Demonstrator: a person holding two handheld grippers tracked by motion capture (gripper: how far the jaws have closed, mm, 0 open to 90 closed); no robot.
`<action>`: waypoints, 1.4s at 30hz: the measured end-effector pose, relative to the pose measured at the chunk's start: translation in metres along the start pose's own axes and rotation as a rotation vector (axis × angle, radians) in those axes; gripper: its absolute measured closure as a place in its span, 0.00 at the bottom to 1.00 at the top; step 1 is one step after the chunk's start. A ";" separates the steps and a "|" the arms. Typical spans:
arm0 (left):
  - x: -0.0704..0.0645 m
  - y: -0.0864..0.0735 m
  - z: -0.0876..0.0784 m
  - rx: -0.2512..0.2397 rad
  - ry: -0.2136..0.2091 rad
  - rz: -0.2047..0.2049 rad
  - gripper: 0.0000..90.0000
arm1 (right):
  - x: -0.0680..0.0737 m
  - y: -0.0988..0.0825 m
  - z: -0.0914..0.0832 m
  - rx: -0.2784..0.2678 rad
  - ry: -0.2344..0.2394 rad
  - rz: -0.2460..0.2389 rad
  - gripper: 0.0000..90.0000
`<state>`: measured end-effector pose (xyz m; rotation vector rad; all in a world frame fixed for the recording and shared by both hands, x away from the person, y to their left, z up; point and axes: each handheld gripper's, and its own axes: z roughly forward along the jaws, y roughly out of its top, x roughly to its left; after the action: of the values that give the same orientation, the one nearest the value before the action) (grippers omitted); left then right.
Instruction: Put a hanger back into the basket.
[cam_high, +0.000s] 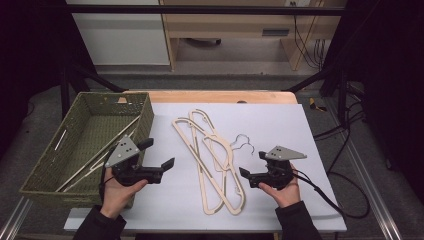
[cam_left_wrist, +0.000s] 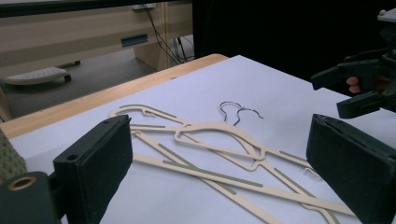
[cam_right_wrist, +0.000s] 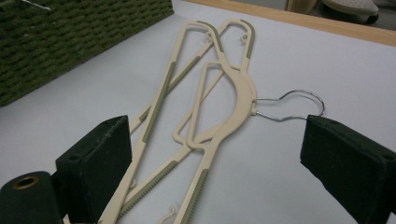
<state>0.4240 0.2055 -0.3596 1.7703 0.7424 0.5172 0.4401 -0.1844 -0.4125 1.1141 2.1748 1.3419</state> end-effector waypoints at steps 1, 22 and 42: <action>-0.001 -0.002 0.002 -0.001 -0.005 0.001 0.08 | 0.000 -0.001 0.003 0.010 -0.006 0.000 0.11; -0.003 -0.013 0.010 0.022 -0.022 0.007 0.08 | 0.009 -0.024 0.068 0.275 -0.044 0.015 0.47; -0.005 -0.018 0.018 0.065 -0.031 0.011 0.08 | 0.012 -0.023 0.075 0.405 -0.056 0.135 0.85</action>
<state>0.4282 0.1933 -0.3823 1.8392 0.7357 0.4764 0.4707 -0.1367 -0.4674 1.4468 2.4317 0.9251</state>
